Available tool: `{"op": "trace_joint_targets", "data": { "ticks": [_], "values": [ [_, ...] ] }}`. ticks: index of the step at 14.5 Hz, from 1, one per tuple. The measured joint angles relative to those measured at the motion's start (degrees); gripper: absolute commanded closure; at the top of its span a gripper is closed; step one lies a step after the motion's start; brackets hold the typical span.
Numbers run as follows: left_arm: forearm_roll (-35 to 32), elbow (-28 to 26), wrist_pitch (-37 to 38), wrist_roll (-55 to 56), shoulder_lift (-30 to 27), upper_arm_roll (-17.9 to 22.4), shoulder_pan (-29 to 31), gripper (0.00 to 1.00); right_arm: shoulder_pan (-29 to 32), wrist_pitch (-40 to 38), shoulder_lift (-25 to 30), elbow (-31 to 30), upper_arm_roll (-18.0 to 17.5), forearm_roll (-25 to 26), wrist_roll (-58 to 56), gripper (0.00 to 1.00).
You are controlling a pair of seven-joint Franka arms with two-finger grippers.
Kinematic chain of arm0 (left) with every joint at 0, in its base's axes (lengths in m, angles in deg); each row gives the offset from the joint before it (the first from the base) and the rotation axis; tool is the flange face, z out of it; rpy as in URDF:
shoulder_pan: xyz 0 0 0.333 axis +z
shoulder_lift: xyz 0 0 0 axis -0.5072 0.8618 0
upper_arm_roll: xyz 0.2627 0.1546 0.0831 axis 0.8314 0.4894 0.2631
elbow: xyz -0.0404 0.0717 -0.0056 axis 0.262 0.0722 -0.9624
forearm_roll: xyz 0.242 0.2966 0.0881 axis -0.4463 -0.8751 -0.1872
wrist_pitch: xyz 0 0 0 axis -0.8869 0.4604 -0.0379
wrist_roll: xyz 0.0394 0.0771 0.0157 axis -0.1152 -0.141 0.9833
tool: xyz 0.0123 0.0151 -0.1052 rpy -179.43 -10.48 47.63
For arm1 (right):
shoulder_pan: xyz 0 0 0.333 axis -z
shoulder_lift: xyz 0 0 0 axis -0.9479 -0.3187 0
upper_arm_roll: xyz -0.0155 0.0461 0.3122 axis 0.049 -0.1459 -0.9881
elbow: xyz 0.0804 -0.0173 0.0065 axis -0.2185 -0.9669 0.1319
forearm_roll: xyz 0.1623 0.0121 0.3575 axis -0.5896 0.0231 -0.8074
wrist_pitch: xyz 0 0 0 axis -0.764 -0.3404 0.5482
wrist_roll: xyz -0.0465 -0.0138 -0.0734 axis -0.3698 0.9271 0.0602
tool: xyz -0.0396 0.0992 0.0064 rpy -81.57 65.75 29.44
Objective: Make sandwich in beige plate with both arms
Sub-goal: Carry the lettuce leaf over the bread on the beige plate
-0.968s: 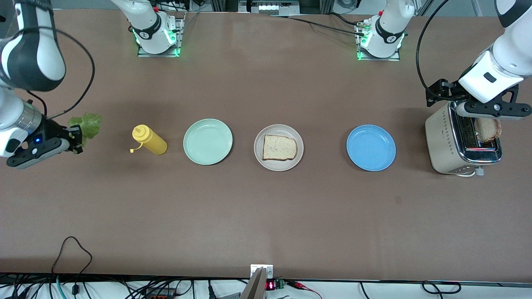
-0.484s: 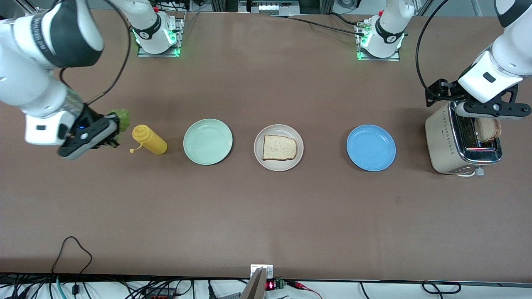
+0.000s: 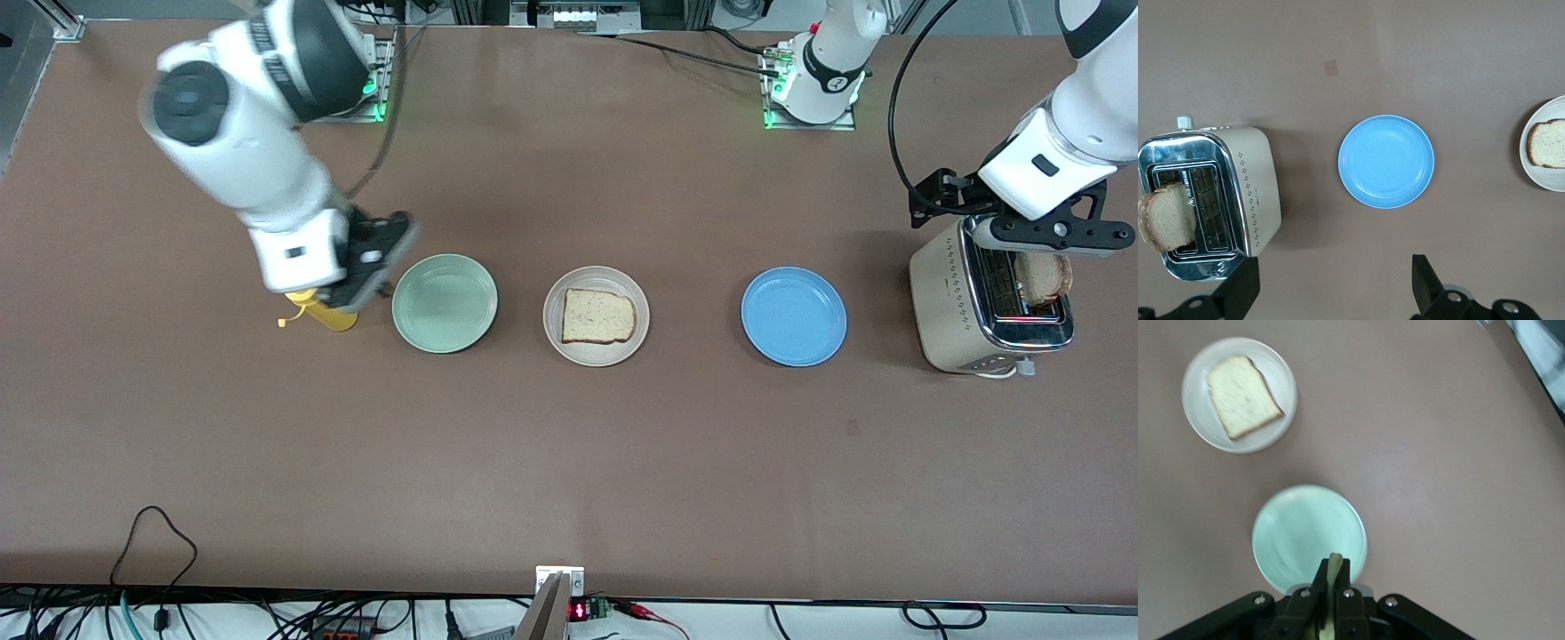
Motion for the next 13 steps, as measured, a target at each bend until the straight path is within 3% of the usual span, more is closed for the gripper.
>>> {"op": "trace_joint_targets", "data": {
  "ticks": [13],
  "values": [
    [0.0,0.0,0.0,0.0,0.0,0.0,0.0,0.0,-15.4,25.3,-18.2,3.9,0.1,0.0,0.1,1.0]
  ]
}}
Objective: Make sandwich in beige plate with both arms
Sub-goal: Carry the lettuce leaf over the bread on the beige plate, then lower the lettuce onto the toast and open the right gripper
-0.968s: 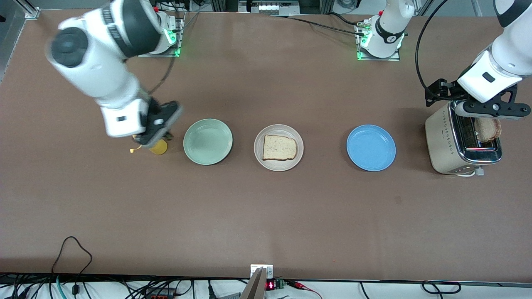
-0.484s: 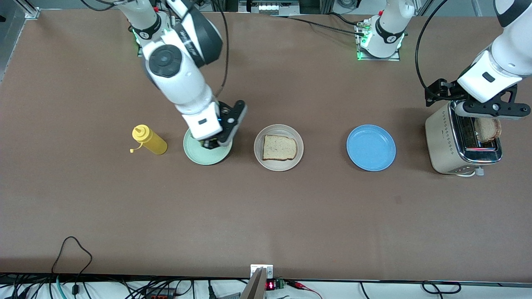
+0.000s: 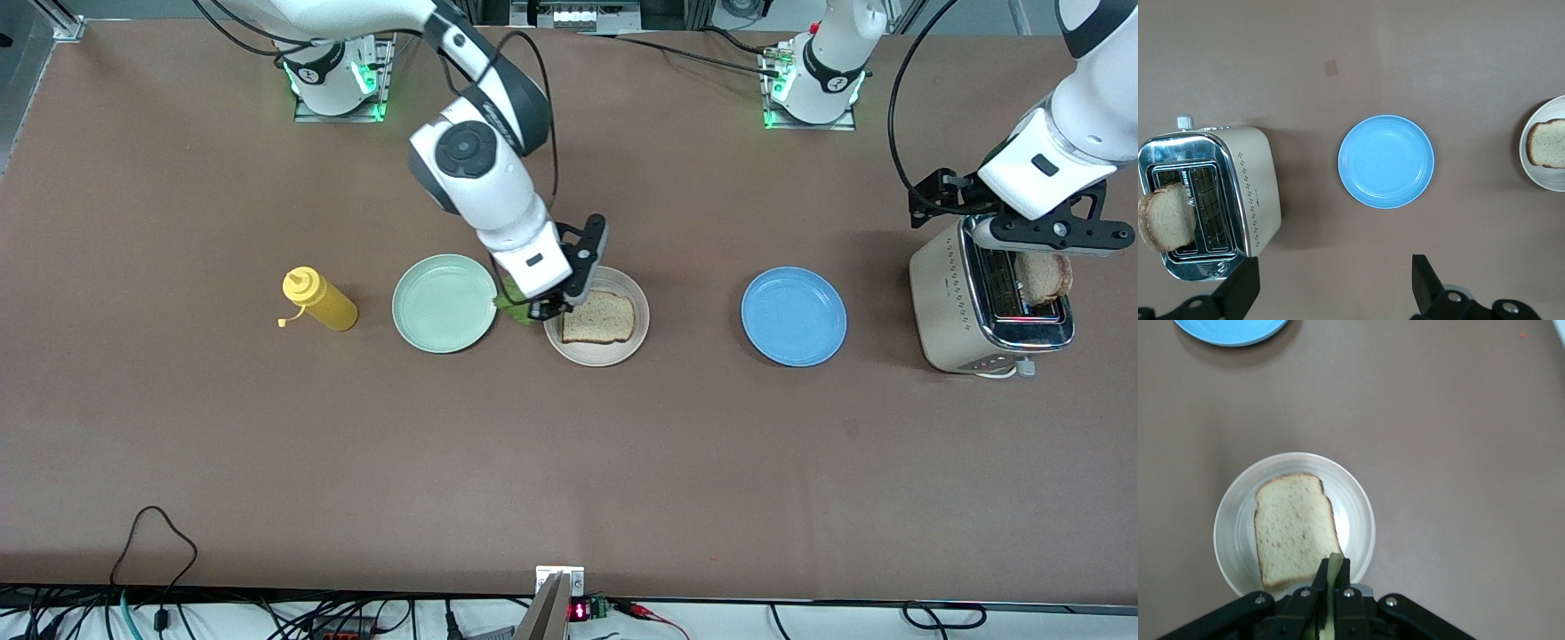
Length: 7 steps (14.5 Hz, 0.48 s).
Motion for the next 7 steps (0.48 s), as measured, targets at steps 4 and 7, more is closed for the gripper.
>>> {"op": "trace_joint_targets", "data": {
  "ticks": [4,7],
  "values": [
    [0.0,0.0,0.0,0.0,0.0,0.0,0.0,0.0,-2.0,6.4,-5.0,0.2,0.1,0.0,0.6,1.0],
    [0.0,0.0,0.0,0.0,0.0,-0.1,0.0,0.0,-3.0,10.2,-7.2,0.3,0.1,0.0,0.6,1.0]
  ]
}}
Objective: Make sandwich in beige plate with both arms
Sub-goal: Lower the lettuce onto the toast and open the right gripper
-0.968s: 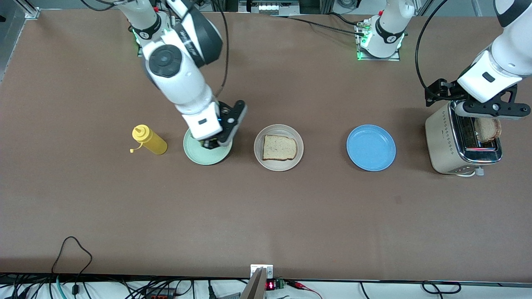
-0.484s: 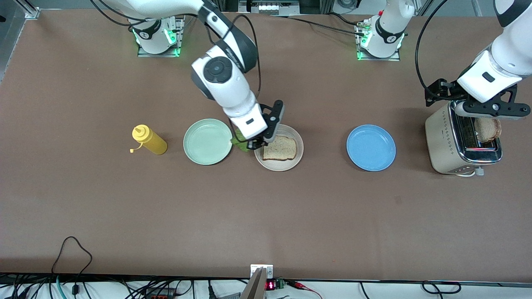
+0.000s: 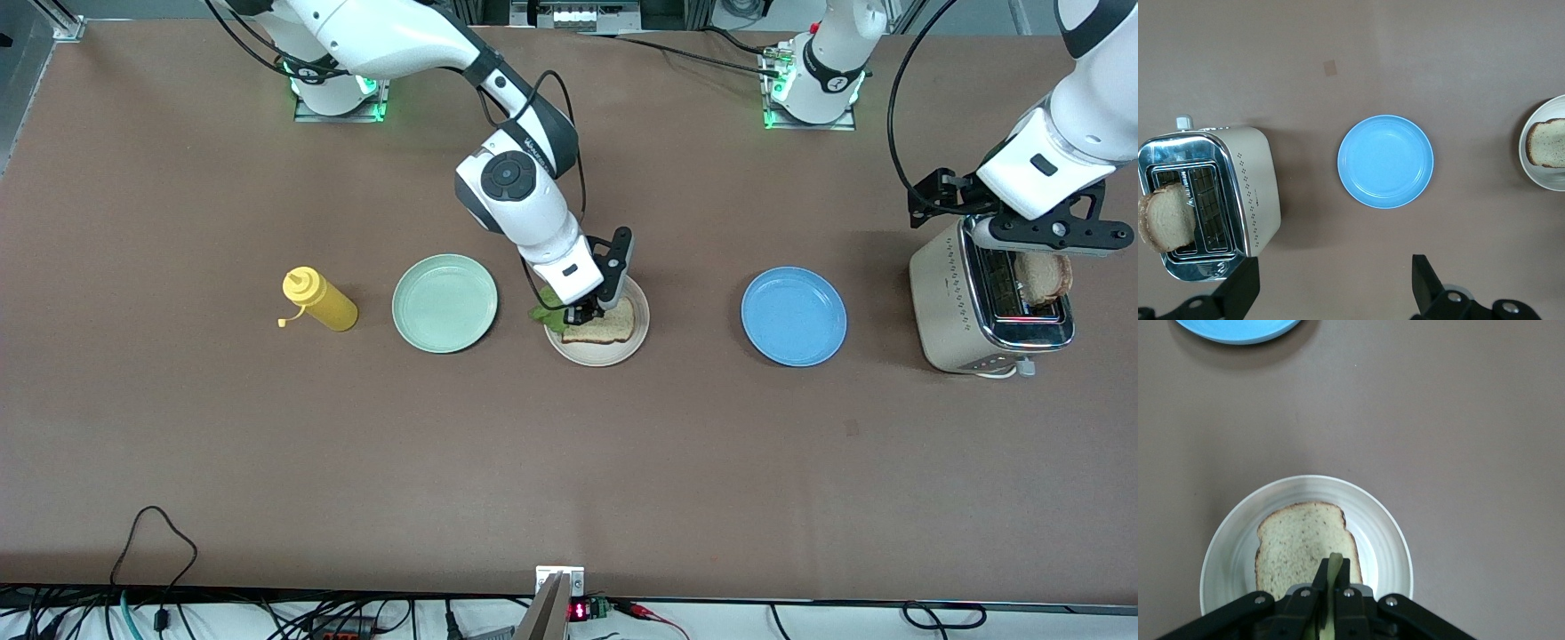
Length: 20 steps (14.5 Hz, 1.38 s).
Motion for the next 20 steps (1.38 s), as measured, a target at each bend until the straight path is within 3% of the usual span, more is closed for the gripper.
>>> {"op": "trace_joint_targets", "data": {
  "ticks": [5,12,13,14,15,20],
  "values": [
    [0.0,0.0,0.0,0.0,0.0,-0.1,0.0,0.0,-0.5,4.8,-2.1,0.5,0.2,0.0,0.7,1.0],
    [0.0,0.0,0.0,0.0,0.0,-0.1,0.0,0.0,-2.4,7.4,-6.6,5.9,0.2,0.0,3.8,1.0],
    [0.0,0.0,0.0,0.0,0.0,-0.1,0.0,0.0,-2.4,7.6,-6.9,6.1,0.3,0.0,3.8,0.85],
    [0.0,0.0,0.0,0.0,0.0,-0.1,0.0,0.0,-2.4,7.7,-7.0,6.2,0.3,0.0,3.9,0.34],
    [0.0,0.0,0.0,0.0,0.0,-0.1,0.0,0.0,-2.4,7.9,-7.0,6.2,0.4,0.0,4.0,0.0],
    [0.0,0.0,0.0,0.0,0.0,-0.1,0.0,0.0,-2.1,8.4,-6.9,7.5,0.7,0.0,8.4,0.0]
  ]
}}
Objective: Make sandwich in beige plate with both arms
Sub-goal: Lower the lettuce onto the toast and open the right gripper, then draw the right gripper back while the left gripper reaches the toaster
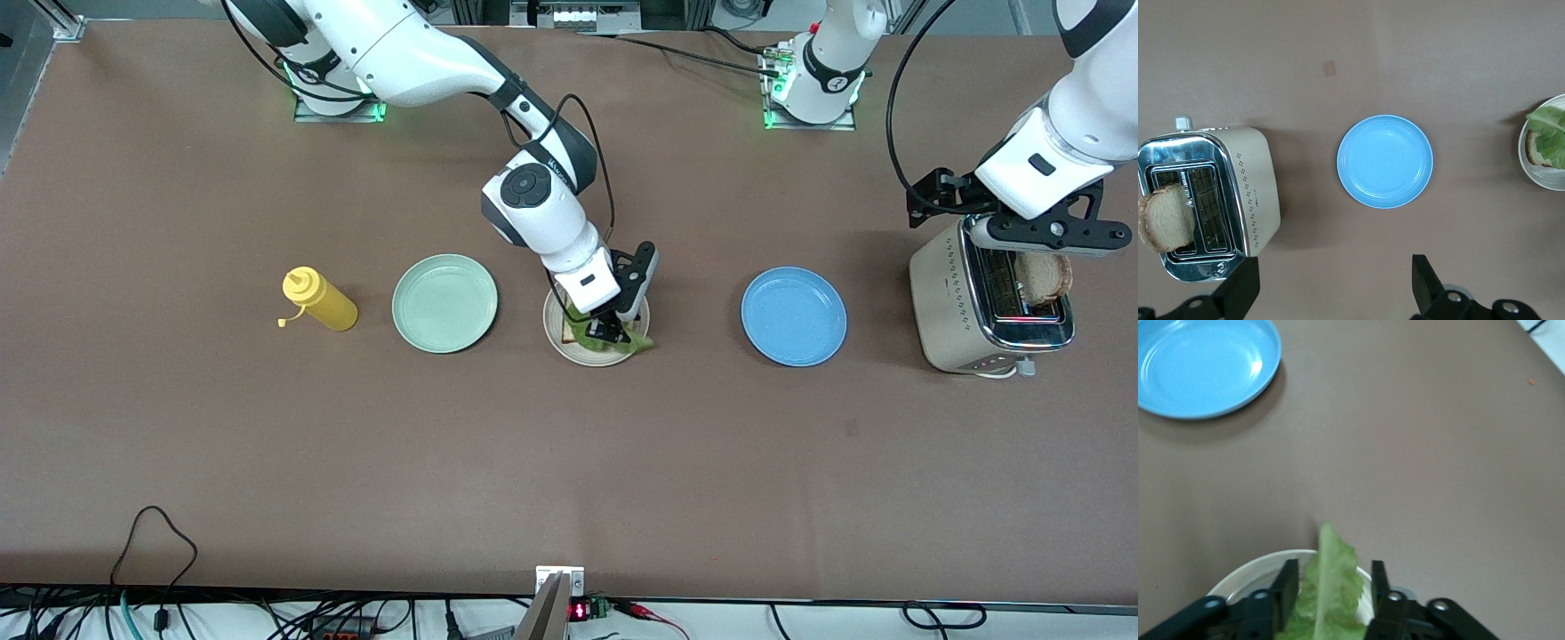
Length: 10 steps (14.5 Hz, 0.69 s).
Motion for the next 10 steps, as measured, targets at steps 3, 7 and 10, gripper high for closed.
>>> {"op": "trace_joint_targets", "data": {
  "ticks": [3,7,10],
  "values": [
    [0.0,0.0,0.0,0.0,0.0,0.0,0.0,0.0,0.0,-2.4,1.4,1.0,0.0,0.0,6.4,0.0],
    [0.0,0.0,0.0,0.0,0.0,0.0,0.0,0.0,3.3,-17.2,9.0,1.9,0.3,0.0,12.8,0.0],
    [0.0,0.0,0.0,0.0,0.0,0.0,0.0,0.0,10.5,-29.4,15.3,2.0,-0.6,0.0,13.0,0.0]
  ]
}}
